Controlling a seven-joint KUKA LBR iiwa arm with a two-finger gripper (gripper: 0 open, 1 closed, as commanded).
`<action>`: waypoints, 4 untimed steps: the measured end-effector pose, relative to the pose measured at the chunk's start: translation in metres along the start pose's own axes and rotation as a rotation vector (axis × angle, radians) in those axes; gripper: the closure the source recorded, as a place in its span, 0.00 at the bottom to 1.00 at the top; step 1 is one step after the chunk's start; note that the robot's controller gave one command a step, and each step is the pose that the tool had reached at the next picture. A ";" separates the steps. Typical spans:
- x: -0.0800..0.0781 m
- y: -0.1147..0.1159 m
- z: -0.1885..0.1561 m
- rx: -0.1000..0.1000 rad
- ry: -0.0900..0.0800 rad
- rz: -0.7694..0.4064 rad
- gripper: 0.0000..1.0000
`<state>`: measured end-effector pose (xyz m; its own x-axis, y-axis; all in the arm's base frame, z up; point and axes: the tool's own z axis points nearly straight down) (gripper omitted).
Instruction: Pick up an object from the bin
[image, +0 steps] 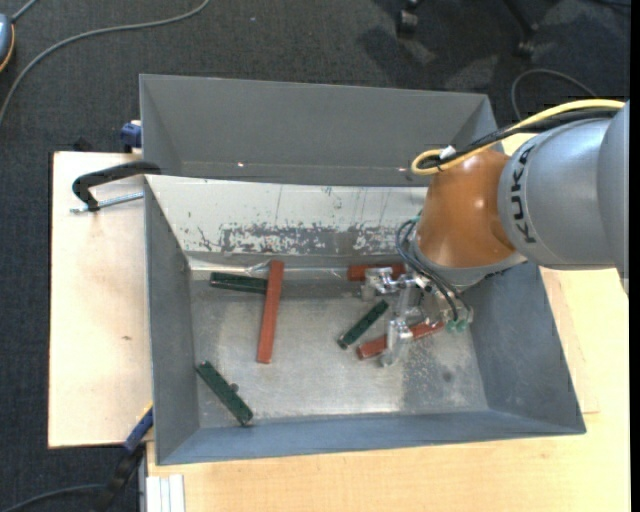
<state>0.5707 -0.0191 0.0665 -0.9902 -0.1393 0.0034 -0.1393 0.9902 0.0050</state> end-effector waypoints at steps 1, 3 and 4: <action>-0.002 -0.007 -0.037 0.006 -0.013 -0.023 0.00; -0.012 -0.011 -0.005 0.003 -0.004 0.061 0.00; -0.013 -0.011 -0.007 0.004 -0.007 0.061 0.00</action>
Offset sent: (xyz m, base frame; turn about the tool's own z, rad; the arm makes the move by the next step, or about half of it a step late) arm 0.0005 -0.0077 0.0335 -0.0239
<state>0.5855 -0.0279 0.0730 -0.9969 -0.0792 -0.0032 -0.0792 0.9969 0.0008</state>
